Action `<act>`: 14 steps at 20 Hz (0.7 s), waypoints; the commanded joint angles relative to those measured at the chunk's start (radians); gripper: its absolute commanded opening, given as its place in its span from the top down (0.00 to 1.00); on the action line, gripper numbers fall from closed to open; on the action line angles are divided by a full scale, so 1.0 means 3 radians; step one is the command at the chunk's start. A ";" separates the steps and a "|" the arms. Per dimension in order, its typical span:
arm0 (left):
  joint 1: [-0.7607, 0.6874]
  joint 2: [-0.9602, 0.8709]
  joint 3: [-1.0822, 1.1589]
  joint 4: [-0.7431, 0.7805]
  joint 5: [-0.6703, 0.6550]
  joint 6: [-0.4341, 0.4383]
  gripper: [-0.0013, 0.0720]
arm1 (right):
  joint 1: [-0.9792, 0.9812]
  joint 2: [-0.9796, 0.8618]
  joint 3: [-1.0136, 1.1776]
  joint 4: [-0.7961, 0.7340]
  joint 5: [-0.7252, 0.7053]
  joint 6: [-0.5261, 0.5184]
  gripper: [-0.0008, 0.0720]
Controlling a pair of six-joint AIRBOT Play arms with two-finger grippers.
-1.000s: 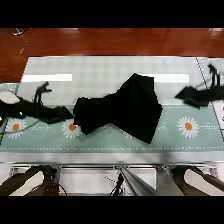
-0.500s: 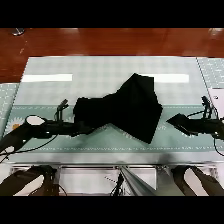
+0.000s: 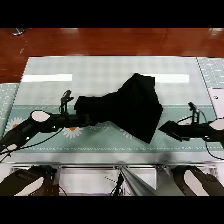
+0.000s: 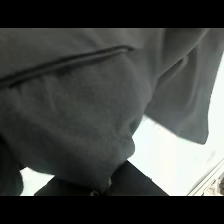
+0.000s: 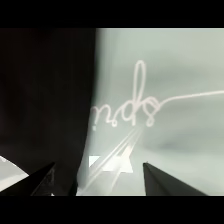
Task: Fold the shirts.
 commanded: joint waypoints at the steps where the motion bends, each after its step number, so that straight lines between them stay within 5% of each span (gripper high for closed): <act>1: -0.0015 0.0001 0.0099 -0.0006 -0.0023 0.0000 0.95 | 0.0467 -0.0299 -0.0020 0.0271 -0.0281 0.0126 0.14; 7: -0.0020 0.0001 0.0099 -0.0006 -0.0045 0.0000 0.95 | 0.1105 -0.0834 0.0201 0.0956 -0.0599 -0.0076 0.20; 8: -0.0020 0.0003 0.0100 -0.0006 -0.0046 0.0000 0.95 | 0.1185 -0.0910 0.0318 0.0974 -0.0587 -0.0089 0.39; 9: -0.0019 0.0005 0.0106 -0.0008 -0.0046 0.0000 0.95 | 0.1255 -0.0974 0.0468 0.0974 -0.0552 -0.0189 0.81; 10: 0.0005 0.0009 0.0151 -0.0006 -0.0085 0.0001 0.95 | 0.1287 -0.1010 0.0641 0.0974 -0.0463 -0.0285 0.96; 14: 0.0615 0.0118 0.1055 -0.0010 -0.0566 -0.0100 0.95 | 0.0991 -0.0974 0.2111 0.0629 0.0336 -0.0156 0.96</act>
